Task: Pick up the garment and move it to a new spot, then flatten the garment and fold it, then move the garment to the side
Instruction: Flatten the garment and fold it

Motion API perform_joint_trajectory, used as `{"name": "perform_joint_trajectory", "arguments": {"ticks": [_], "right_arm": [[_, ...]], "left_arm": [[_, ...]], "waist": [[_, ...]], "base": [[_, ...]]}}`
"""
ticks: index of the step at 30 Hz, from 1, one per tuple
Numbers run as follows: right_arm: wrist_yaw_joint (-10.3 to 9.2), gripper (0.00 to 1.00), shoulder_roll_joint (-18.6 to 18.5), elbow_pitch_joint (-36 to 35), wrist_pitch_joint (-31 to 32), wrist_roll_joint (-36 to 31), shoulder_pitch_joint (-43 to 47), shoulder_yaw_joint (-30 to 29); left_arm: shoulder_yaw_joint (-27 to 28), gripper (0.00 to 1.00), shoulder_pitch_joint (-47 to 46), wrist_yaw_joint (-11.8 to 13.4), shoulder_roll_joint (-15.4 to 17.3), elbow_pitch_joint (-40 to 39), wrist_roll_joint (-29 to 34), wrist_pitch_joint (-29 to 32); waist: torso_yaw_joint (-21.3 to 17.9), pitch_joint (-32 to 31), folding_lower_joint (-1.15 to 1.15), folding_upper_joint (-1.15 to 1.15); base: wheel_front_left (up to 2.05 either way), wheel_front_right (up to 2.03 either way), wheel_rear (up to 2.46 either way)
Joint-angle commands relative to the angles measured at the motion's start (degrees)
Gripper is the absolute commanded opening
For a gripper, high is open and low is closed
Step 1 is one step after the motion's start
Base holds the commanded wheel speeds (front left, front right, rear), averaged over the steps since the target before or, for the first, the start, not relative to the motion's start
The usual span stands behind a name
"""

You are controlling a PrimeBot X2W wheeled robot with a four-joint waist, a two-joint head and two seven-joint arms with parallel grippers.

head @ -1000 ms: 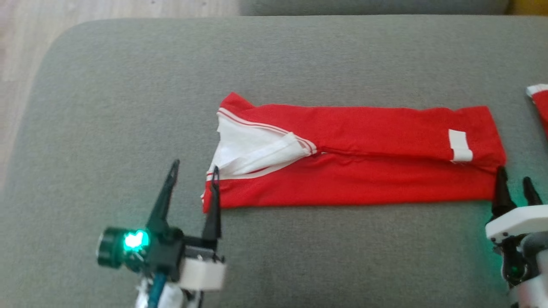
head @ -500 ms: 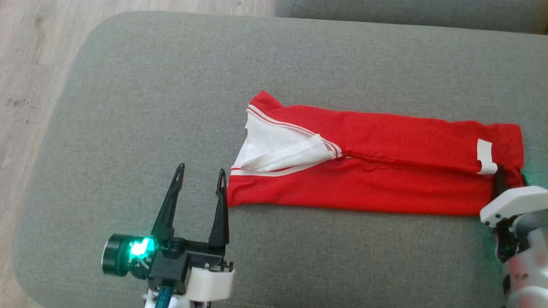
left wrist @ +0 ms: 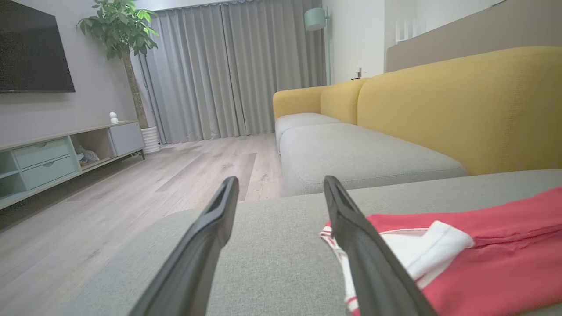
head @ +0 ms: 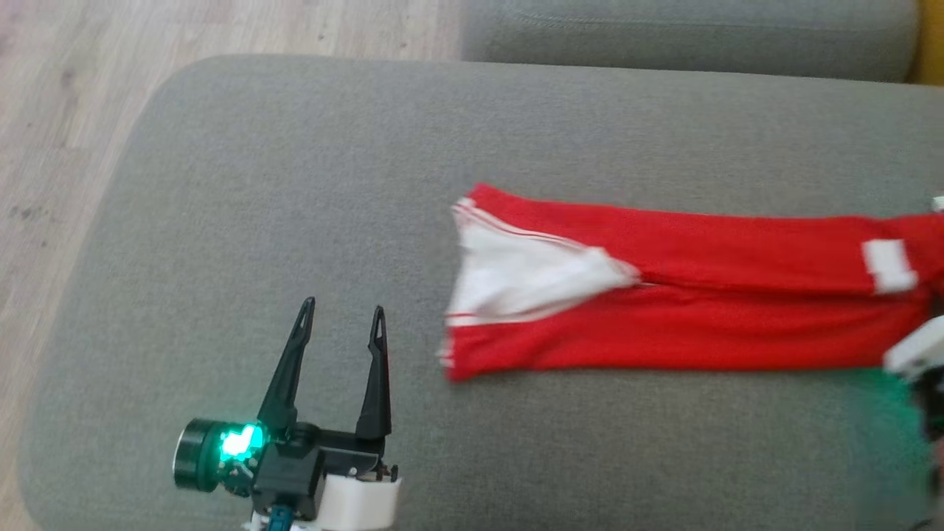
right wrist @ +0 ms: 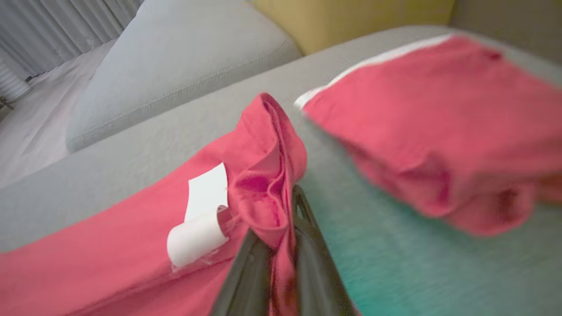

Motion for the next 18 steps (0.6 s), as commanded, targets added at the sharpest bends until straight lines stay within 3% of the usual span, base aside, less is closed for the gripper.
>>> {"name": "perform_joint_trajectory", "arguments": {"ticks": [1,4,7,13,18], "right_arm": [[0.37,0.00,-4.1,-3.6,0.9,0.6,-1.9,0.6],[0.37,0.00,-5.3,-7.0,3.3,1.7,-3.0,0.9],[0.37,0.00,-3.7,-12.2,6.6,4.4,-3.5,3.0],[0.37,0.00,5.0,-27.3,15.9,16.5,-1.1,8.7],[0.37,0.00,9.0,-37.7,21.6,22.2,2.9,12.3]], "left_arm": [[2.5,1.00,-0.4,-0.2,-0.2,-2.2,0.5,-0.3],[2.8,1.00,-0.1,-0.4,-0.3,-2.3,0.7,-0.3],[3.1,1.00,0.2,-0.6,-0.4,-2.2,0.8,-0.3],[2.9,1.00,0.1,-1.1,-1.1,-1.6,0.9,-0.3],[2.9,1.00,0.4,-1.7,-1.4,-1.1,0.9,-0.3]], "waist": [[-0.8,-0.6,0.00,0.00],[-1.6,-1.1,0.00,0.00],[-2.3,-1.4,0.00,0.00],[-2.1,-2.1,0.00,0.00],[0.0,-2.7,0.00,0.00]], "base": [[0.00,0.00,0.00],[0.00,0.00,0.00],[0.00,0.00,0.00],[0.00,0.00,0.00],[0.00,0.00,0.00]]}}
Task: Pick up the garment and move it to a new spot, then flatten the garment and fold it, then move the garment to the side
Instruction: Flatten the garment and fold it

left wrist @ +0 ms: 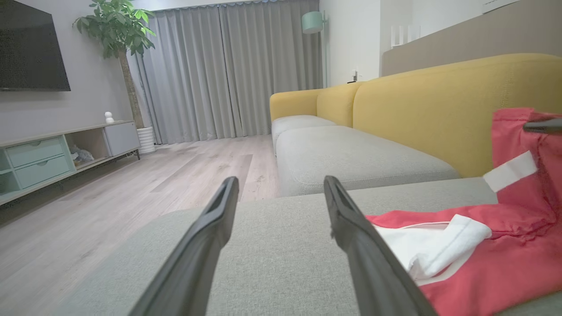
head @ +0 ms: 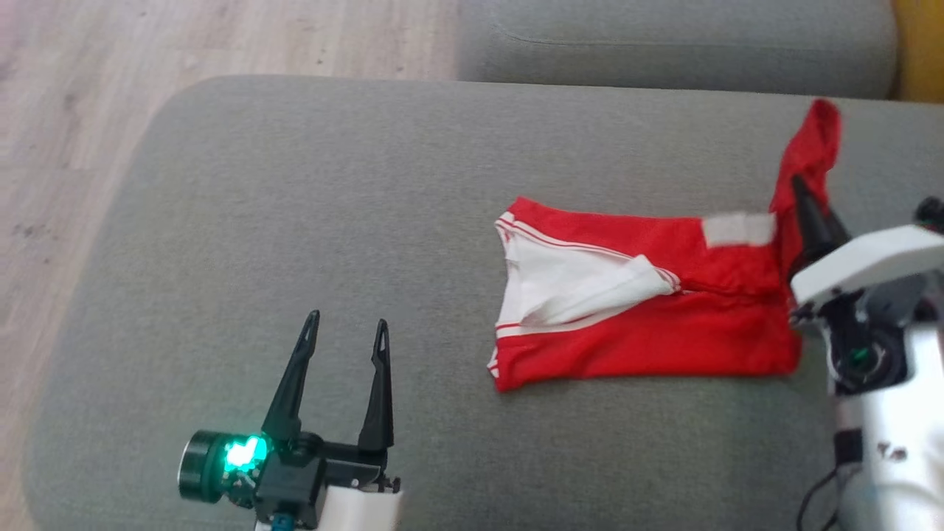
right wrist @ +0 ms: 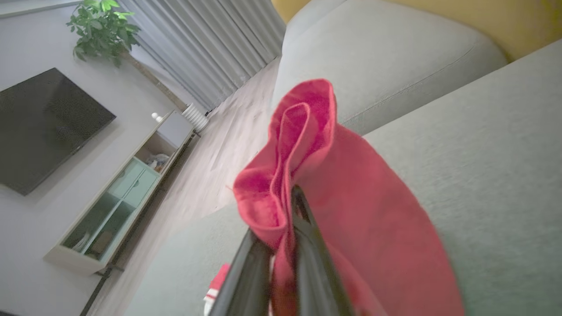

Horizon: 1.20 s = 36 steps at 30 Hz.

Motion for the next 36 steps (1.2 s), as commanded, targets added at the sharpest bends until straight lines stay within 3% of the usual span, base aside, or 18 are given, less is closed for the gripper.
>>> {"name": "perform_joint_trajectory", "arguments": {"ticks": [1,6,16,17,18,19,25,30,32,36], "right_arm": [[0.39,0.00,0.8,-3.6,0.7,0.9,-0.9,2.0],[0.39,0.00,2.4,-6.5,2.3,4.1,2.3,7.3],[0.39,0.00,2.5,3.5,-3.8,12.8,2.2,21.4],[0.39,0.18,2.5,4.6,-4.5,13.6,1.9,22.5],[0.39,0.73,2.5,5.7,-5.2,14.5,1.5,23.7],[0.39,1.00,2.5,6.5,-6.2,15.4,1.1,24.8],[0.39,1.00,2.5,8.6,-13.0,20.5,-1.8,29.6],[0.39,1.00,2.2,8.3,-18.2,17.5,-1.7,28.2],[0.39,1.00,0.3,5.9,-21.7,14.6,-0.1,27.7],[0.39,1.00,-2.5,2.2,-26.0,14.8,5.3,25.6]], "left_arm": [[1.9,1.00,-1.3,-0.1,-0.5,-1.5,0.5,-0.3],[1.6,1.00,-0.9,-0.9,-0.8,-0.5,0.4,-0.3],[0.9,1.00,-0.4,-2.0,-1.5,1.0,0.1,-0.3],[0.9,1.00,-0.4,-2.1,-1.6,1.1,0.2,-0.3],[0.9,1.00,-0.4,-2.1,-1.6,1.1,0.2,-0.3],[0.9,1.00,-0.4,-2.2,-1.7,1.2,0.2,-0.3],[1.4,1.00,-0.1,-2.2,-1.8,1.4,0.4,-0.3],[2.0,1.00,0.8,-1.9,-1.8,1.7,0.6,-0.3],[2.2,1.00,1.2,-1.9,-1.8,1.8,0.5,-0.3],[2.7,1.00,1.7,-1.8,-1.8,2.1,0.3,-0.3]], "waist": [[1.3,-0.3,0.00,0.00],[5.1,-1.5,0.00,0.00],[9.8,-3.1,0.00,0.00],[10.0,-3.0,0.00,0.00],[10.2,-3.0,0.00,0.00],[10.4,-2.9,0.00,0.00],[10.0,-3.2,0.00,0.00],[8.1,-5.0,0.00,0.00],[7.3,-5.8,0.00,0.00],[5.7,-6.7,0.00,0.00]], "base": [[0.00,0.00,0.00],[0.00,0.00,0.00],[0.00,0.00,0.00],[0.00,0.00,0.00],[0.00,0.00,0.00],[0.00,0.00,0.00],[0.00,0.00,0.00],[0.00,0.00,0.00],[0.00,0.00,0.00],[0.00,0.00,0.00]]}}
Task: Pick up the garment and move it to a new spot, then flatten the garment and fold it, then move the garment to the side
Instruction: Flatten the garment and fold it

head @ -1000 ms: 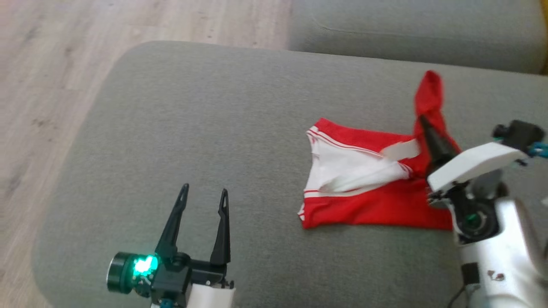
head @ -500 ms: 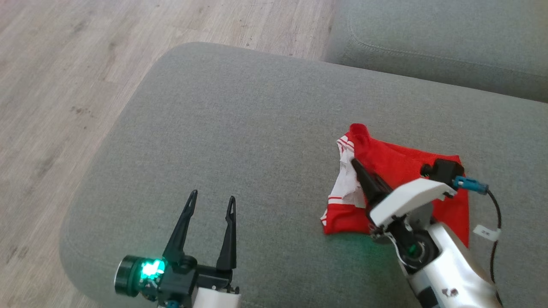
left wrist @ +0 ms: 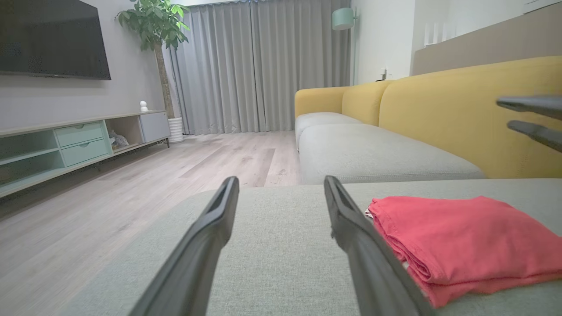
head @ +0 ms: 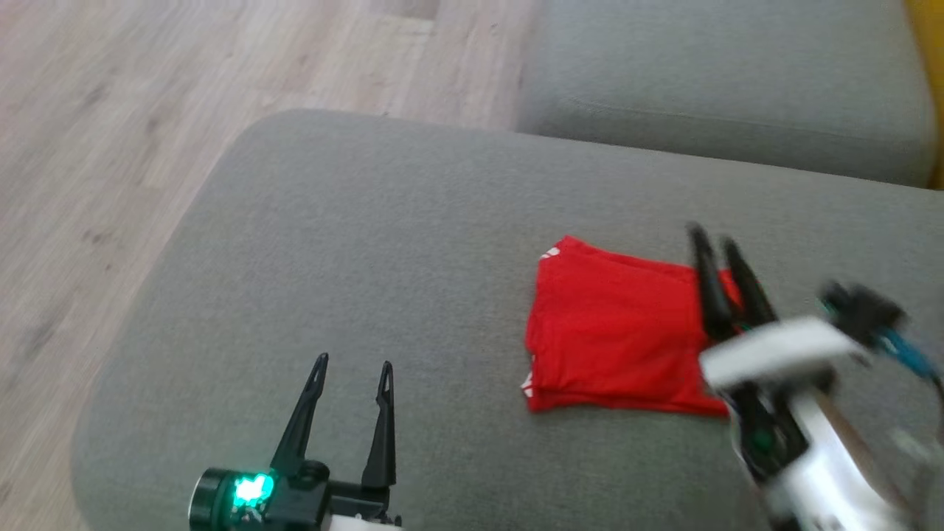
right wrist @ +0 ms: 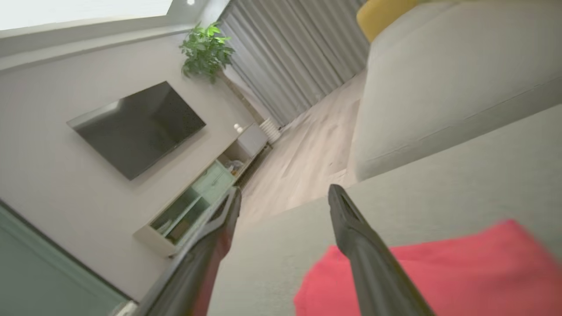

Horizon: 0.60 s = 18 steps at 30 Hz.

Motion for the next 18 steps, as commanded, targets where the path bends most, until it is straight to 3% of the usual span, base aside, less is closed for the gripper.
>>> {"name": "perform_joint_trajectory", "arguments": {"ticks": [1,5,9,13,18], "right_arm": [[0.39,1.00,-2.0,-2.2,-1.9,-0.6,2.3,0.3],[0.39,1.00,-5.4,-3.9,-5.7,-4.7,8.4,-2.7],[0.39,1.00,-6.8,-4.8,-6.5,-14.6,12.9,-4.4],[0.39,1.00,-5.0,-8.7,-6.6,-28.5,17.6,-8.0],[0.39,1.00,-0.1,-13.0,-6.6,-39.1,24.5,-11.2]], "left_arm": [[2.3,1.00,-1.7,0.2,-0.6,-1.5,0.2,-0.3],[3.8,1.00,-1.4,0.1,-0.3,-0.7,-0.6,-0.3],[5.6,1.00,-0.5,0.1,0.5,0.4,-1.1,-0.3],[7.1,1.00,0.9,0.2,0.9,1.7,-1.4,-0.3],[8.4,1.00,2.7,0.3,1.0,3.3,-1.4,-0.3]], "waist": [[-1.6,-1.0,0.00,0.00],[-4.2,-1.6,0.00,0.00],[-6.8,-2.3,0.00,0.00],[-8.5,-3.0,0.00,0.00],[-9.4,-4.4,0.00,0.00]], "base": [[0.00,0.00,0.00],[0.00,0.00,0.00],[0.00,0.00,0.00],[0.00,0.00,0.00],[0.00,0.00,0.00]]}}
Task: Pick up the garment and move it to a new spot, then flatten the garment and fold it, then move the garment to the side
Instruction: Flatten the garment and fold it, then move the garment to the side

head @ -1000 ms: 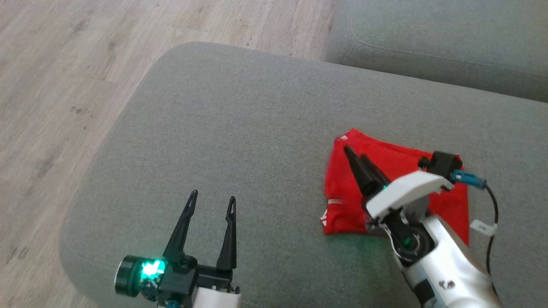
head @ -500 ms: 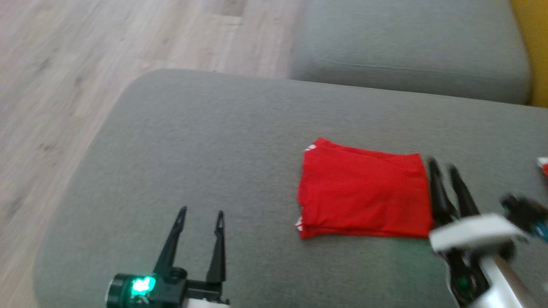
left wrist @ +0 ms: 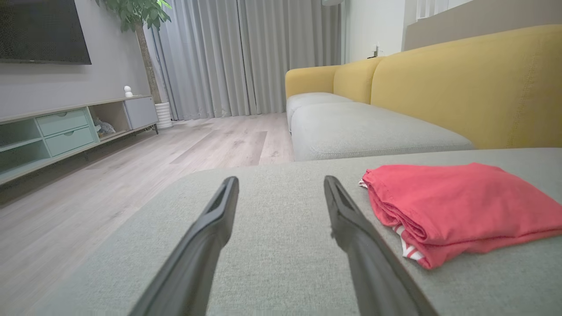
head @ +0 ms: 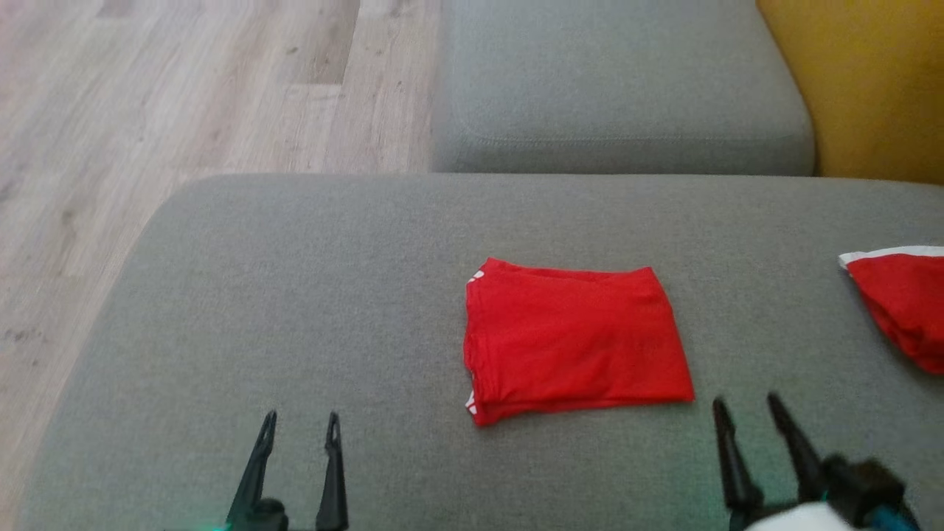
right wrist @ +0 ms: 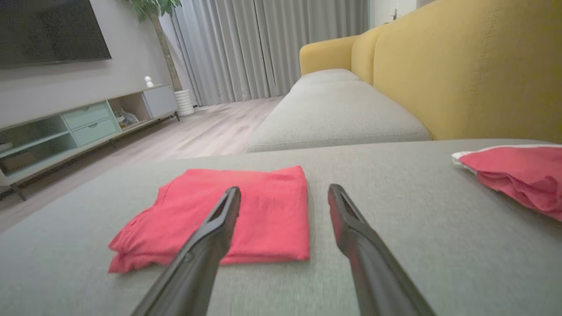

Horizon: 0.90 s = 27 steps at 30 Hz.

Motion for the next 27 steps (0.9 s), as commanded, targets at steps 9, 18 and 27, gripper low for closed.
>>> {"name": "perform_joint_trajectory", "arguments": {"ticks": [9,18,27], "right_arm": [[0.39,1.00,1.9,-4.1,-0.6,-6.2,3.2,0.0],[0.39,1.00,2.4,-4.1,-0.6,-7.2,3.5,0.2],[0.39,1.00,2.7,-3.8,-0.6,-7.0,3.8,0.1]], "left_arm": [[4.3,1.00,0.4,0.1,-0.1,-0.2,0.0,-0.3],[5.1,1.00,0.5,-0.4,-0.5,0.6,0.5,-0.3],[5.1,1.00,0.7,-0.9,-0.9,1.1,1.0,-0.3]], "waist": [[-0.8,-2.1,0.01,0.00],[-0.9,-2.5,0.01,0.00],[-0.9,-2.7,0.01,0.00]], "base": [[0.00,0.00,0.00],[0.00,0.00,0.00],[0.00,0.00,0.00]]}}
